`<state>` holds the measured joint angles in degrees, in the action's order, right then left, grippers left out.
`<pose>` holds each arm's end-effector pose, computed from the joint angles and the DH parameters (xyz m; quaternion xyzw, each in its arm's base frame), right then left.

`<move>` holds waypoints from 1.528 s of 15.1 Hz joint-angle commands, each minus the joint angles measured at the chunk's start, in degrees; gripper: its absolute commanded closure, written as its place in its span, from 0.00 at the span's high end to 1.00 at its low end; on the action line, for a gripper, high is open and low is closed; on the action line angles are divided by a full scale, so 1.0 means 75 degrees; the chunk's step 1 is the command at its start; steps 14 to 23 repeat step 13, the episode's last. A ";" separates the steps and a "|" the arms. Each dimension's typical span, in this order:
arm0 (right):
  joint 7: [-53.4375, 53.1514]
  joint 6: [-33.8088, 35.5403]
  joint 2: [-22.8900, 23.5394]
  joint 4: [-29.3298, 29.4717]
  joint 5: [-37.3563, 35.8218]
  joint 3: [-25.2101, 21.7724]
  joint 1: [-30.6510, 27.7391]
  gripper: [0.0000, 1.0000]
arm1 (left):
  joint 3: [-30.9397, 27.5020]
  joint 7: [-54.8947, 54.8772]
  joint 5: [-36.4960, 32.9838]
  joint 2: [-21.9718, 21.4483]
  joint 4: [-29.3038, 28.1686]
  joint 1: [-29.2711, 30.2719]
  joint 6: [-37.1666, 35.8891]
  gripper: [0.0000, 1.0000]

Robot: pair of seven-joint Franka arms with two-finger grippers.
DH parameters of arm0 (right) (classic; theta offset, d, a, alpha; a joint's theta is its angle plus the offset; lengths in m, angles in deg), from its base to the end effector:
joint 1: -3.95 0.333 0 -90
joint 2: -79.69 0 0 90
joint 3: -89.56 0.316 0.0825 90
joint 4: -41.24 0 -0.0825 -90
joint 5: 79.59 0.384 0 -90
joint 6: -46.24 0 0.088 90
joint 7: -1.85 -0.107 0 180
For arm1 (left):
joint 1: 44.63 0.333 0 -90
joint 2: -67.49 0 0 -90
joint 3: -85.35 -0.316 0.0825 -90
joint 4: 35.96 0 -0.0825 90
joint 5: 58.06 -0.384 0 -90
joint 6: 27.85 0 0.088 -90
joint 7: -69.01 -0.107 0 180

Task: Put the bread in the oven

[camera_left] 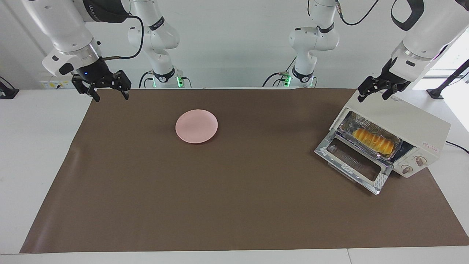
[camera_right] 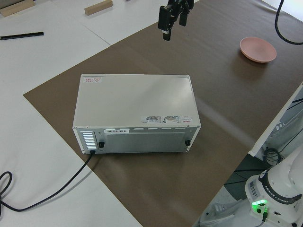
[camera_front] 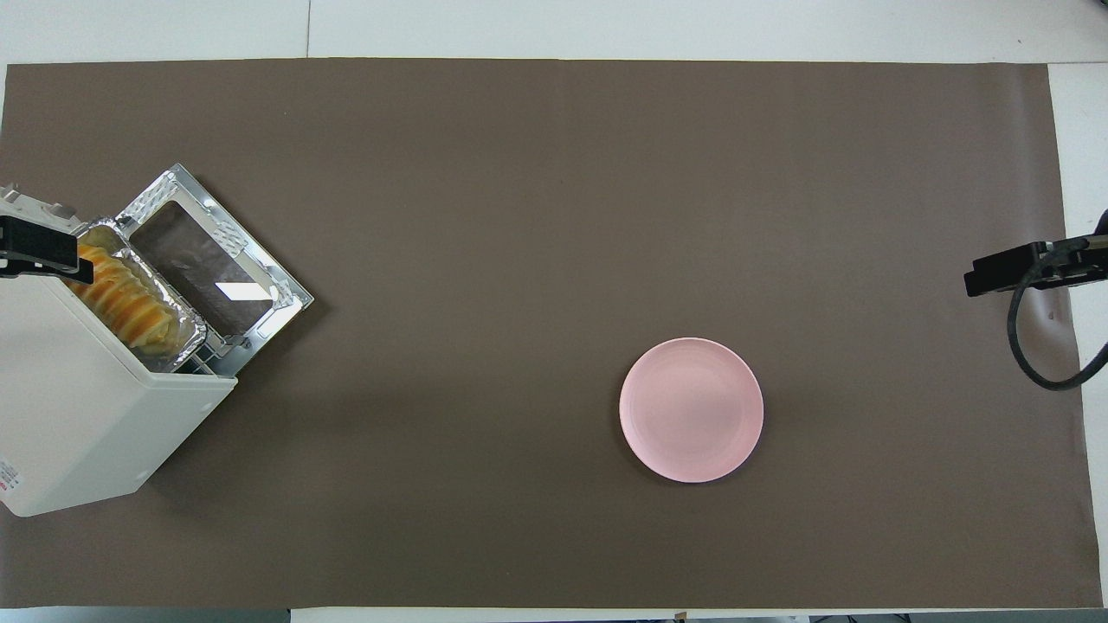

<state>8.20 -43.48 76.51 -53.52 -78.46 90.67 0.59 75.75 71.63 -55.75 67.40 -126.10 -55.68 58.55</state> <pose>0.5351 -0.0186 0.6152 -0.9992 -0.0356 0.0155 0.0105 0.5468 -0.0183 0.6190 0.9992 0.0096 -0.0326 0.0191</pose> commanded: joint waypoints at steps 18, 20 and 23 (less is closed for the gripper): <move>0.0138 0.0139 -0.0057 -0.0010 -0.0068 0.0087 -0.0126 1.00 | -0.0104 -0.0092 -0.0051 -0.0130 -0.0099 -0.0132 0.0256 1.00; 0.0138 0.0139 -0.0057 -0.0010 -0.0068 0.0087 -0.0126 1.00 | -0.0104 -0.0092 -0.0051 -0.0130 -0.0099 -0.0132 0.0256 1.00; 0.0138 0.0139 -0.0057 -0.0010 -0.0068 0.0087 -0.0126 1.00 | -0.0104 -0.0092 -0.0051 -0.0130 -0.0099 -0.0132 0.0256 1.00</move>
